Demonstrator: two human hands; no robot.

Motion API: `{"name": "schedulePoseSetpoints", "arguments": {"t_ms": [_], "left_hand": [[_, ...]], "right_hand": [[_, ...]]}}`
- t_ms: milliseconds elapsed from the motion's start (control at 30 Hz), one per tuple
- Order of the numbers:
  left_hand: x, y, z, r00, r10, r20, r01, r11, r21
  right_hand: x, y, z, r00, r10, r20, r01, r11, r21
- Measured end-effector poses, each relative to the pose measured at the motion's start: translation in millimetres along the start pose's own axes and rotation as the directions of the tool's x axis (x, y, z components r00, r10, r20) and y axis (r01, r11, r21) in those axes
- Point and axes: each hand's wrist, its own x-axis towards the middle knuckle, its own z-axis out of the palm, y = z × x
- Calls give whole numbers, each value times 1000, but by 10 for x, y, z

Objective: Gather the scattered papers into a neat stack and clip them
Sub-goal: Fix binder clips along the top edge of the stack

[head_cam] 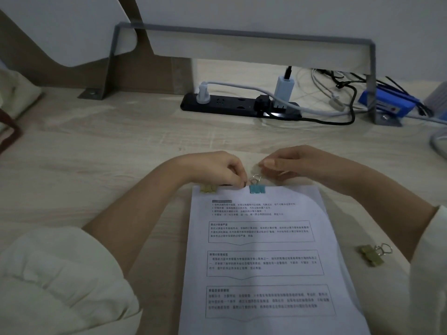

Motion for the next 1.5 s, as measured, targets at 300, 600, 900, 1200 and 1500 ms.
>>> {"name": "schedulePoseSetpoints", "arguments": {"t_ms": [300, 600, 900, 1200, 1500], "left_hand": [[-16, 380, 452, 905, 262, -336, -182, 951, 251], [47, 474, 994, 915, 344, -212, -210, 853, 478], [-88, 677, 1139, 866, 361, -346, -327, 932, 154], [-125, 842, 1056, 932, 282, -226, -349, 865, -360], [-117, 759, 831, 900, 306, -311, -391, 882, -262]], "right_hand": [[-1044, 566, -273, 938, 21, -346, -80, 985, -155], [-1480, 959, 16, 900, 57, -433, -188, 945, -266], [-1383, 788, -2, 834, -119, -539, 38, 987, -158], [-1194, 513, -4, 873, -136, -468, 177, 983, 44], [-980, 451, -121, 976, -21, -217, 106, 917, 386]]}}
